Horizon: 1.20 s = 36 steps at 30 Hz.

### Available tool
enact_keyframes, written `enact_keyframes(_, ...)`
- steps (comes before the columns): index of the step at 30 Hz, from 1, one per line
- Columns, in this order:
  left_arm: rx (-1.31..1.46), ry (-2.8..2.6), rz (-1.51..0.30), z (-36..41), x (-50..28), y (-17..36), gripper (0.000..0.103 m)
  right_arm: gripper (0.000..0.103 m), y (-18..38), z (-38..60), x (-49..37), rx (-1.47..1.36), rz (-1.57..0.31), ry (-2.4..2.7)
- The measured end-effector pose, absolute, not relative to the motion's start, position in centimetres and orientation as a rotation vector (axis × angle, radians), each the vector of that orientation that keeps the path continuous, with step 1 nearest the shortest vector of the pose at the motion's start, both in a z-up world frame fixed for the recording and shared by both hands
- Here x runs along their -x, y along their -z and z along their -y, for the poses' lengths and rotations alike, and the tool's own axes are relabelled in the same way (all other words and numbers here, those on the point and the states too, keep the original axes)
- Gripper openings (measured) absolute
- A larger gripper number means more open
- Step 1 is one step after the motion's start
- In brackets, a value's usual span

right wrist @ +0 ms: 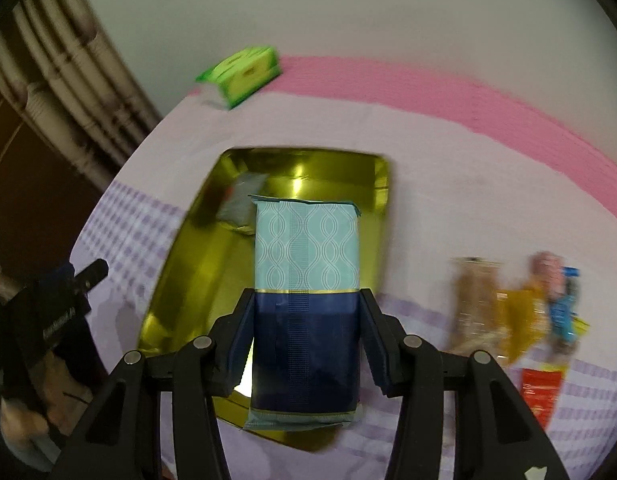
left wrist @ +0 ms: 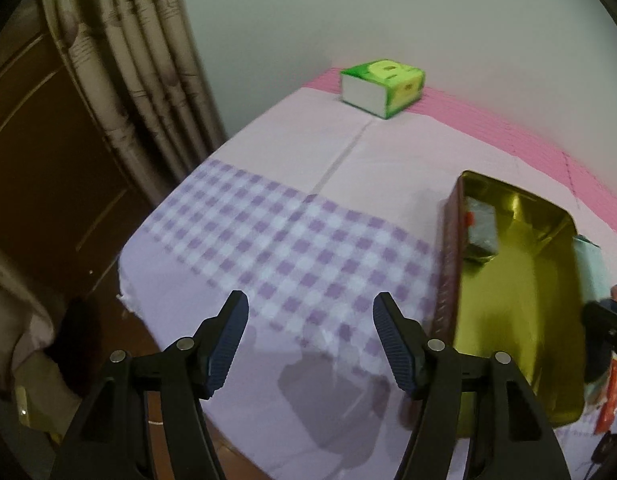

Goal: Organize snacks
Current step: 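Carry the teal-and-navy box into the gold tin and release it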

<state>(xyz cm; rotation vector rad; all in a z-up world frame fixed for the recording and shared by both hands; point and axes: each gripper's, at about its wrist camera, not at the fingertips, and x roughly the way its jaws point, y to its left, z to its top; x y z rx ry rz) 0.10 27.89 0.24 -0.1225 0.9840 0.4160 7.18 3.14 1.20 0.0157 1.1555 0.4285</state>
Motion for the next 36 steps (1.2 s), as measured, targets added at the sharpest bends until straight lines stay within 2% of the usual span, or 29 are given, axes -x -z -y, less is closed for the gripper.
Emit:
enact_keyframes(14, 0.213, -0.469, -0.989, -30.4, 0.1, 0.3, 0.069, 0.046, 3.4, -9.4, -8.2, 0.031, -1.261, -0.447)
enact_keyframes(26, 0.199, -0.447, -0.994, -29.6, -0.3, 0.4, 0.070, 0.047, 5.3, -10.6, -8.0, 0.023, -1.303, -0.458)
enact_keyframes(36, 0.217, -0.426, -1.014, -29.5, -0.3, 0.9, 0.071, 0.052, 5.2, -11.0, -7.7, -0.009, -1.314, -0.509)
